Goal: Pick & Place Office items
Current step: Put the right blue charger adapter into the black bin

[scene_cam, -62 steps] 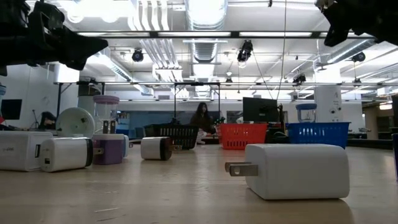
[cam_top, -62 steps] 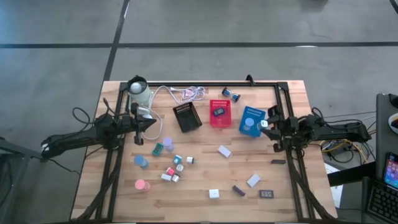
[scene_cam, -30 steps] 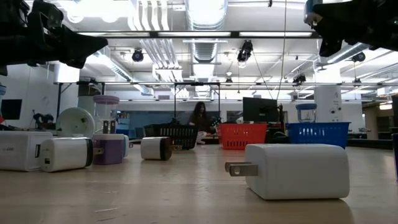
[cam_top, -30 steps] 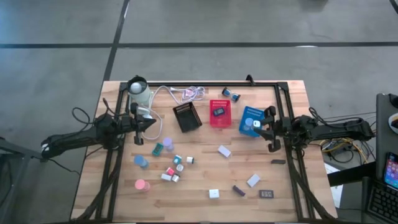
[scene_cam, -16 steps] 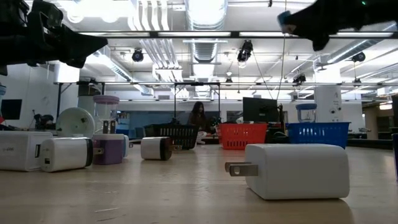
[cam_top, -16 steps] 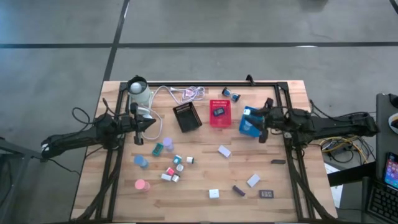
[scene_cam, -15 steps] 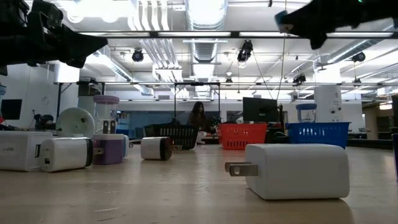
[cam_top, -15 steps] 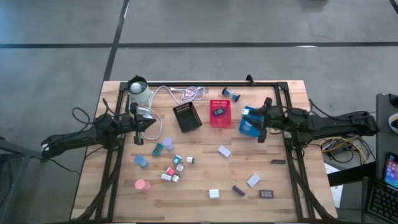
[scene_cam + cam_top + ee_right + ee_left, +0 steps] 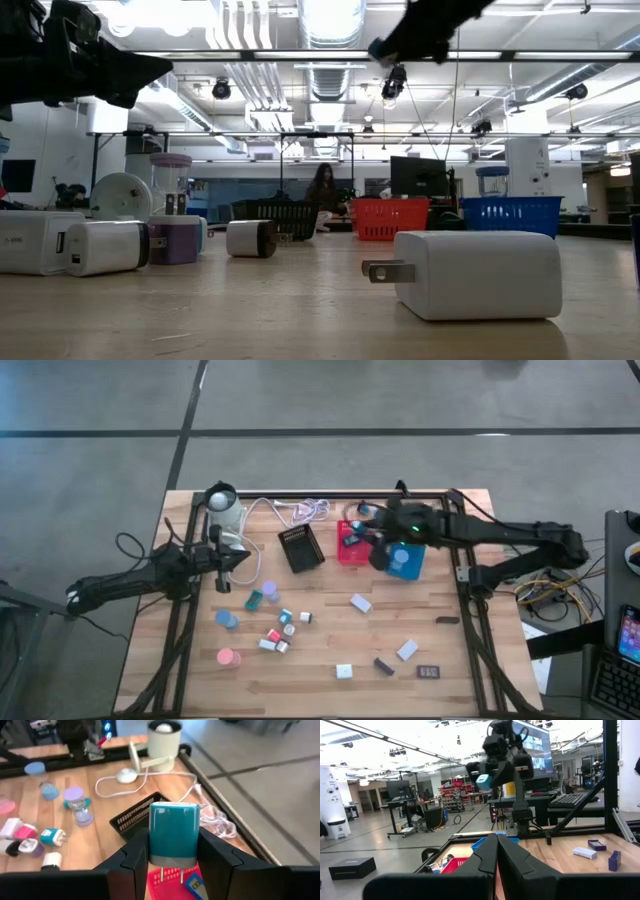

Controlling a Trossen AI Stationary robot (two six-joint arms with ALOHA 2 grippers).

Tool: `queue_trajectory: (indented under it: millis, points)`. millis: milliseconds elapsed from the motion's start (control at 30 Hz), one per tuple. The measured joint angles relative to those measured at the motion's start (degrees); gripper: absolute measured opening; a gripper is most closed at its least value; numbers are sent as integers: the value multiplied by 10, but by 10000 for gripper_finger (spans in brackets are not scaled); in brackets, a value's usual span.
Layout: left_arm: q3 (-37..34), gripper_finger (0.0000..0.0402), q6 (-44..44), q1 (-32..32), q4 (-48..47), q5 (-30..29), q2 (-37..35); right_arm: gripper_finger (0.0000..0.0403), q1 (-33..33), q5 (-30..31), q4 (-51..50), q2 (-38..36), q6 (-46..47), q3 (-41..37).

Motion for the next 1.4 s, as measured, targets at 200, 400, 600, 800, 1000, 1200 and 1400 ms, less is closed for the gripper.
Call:
queue_trajectory:
  millis: [200, 400, 600, 800, 1000, 1200, 1400]
  points:
    - [0, 14, 0, 0, 0, 0, 0, 124, -36, -58, -61, 134, -22, 128]
    - [0, 14, 0, 0, 1, 0, 0, 124, -54, -87, -98, 266, -26, 233]
    - [0, 14, 0, 0, 1, 0, 0, 124, -59, -98, -96, 401, -35, 311]
    - [0, 14, -5, 0, 1, 0, 0, 124, -74, -137, -153, 505, -20, 410]
    - [0, 14, -6, 0, 1, 0, 0, 124, -76, -137, -262, 599, -6, 542]
    - [0, 14, -10, 0, 1, 0, 0, 124, -76, -132, -340, 668, 5, 634]
    - [0, 14, -13, 0, 2, 0, 0, 124, -75, -132, -347, 711, 18, 684]
